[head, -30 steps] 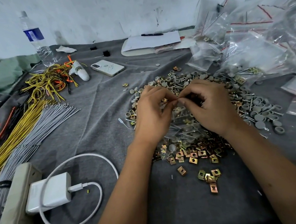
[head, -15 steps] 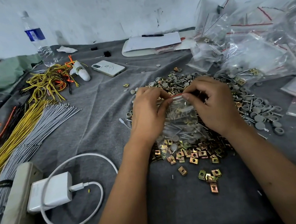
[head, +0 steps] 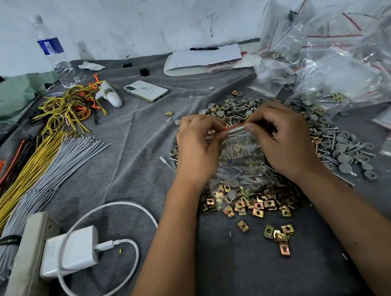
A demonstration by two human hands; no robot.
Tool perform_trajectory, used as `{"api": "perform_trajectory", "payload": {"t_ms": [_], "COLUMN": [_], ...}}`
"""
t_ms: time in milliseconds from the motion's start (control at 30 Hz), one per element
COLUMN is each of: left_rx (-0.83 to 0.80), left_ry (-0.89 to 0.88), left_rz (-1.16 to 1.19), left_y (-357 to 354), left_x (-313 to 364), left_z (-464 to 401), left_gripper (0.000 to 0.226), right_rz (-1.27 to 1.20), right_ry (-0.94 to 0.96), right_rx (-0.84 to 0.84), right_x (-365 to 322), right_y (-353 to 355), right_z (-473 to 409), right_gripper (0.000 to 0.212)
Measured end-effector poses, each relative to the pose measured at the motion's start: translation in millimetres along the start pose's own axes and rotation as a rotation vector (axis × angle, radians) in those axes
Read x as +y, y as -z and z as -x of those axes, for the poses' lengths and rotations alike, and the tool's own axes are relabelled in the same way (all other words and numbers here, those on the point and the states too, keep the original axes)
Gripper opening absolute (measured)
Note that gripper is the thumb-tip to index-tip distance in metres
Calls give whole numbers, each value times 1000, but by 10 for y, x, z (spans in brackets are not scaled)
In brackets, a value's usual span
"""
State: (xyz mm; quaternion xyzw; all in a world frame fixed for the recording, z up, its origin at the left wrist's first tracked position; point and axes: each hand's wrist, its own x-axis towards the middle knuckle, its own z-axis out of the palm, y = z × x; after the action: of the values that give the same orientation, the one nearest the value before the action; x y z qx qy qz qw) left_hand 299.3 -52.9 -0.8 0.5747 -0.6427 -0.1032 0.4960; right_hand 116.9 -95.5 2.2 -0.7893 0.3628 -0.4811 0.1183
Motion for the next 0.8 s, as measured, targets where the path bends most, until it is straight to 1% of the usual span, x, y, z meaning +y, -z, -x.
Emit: {"api": "perform_trajectory", "payload": {"t_ms": [100, 167, 333, 500, 600, 800], "left_rx": [0, -12, -8, -32, -8, 33], "left_ry": [-44, -61, 43, 36, 35, 201], "left_rz": [-39, -72, -30, -22, 1, 181], "left_y": [-17, -28, 2, 7, 19, 59], "left_x": [-26, -27, -46, -24, -6, -2], "left_z": [2, 0, -19, -11, -12, -29], "left_gripper": [7, 6, 4, 4, 4, 4], "right_rz": [-33, -25, -12, -8, -33, -107], "right_ry": [-36, -43, -46, -57, -69, -137], "right_rx": [-57, -86, -46, -49, -37, -11], "right_x": [0, 1, 11, 34, 55, 121], "right_y": [-2, 3, 20, 0, -10, 2], "right_z": [8, 9, -3, 9, 9, 9], "right_gripper": [4, 8, 8, 7, 5, 3]}}
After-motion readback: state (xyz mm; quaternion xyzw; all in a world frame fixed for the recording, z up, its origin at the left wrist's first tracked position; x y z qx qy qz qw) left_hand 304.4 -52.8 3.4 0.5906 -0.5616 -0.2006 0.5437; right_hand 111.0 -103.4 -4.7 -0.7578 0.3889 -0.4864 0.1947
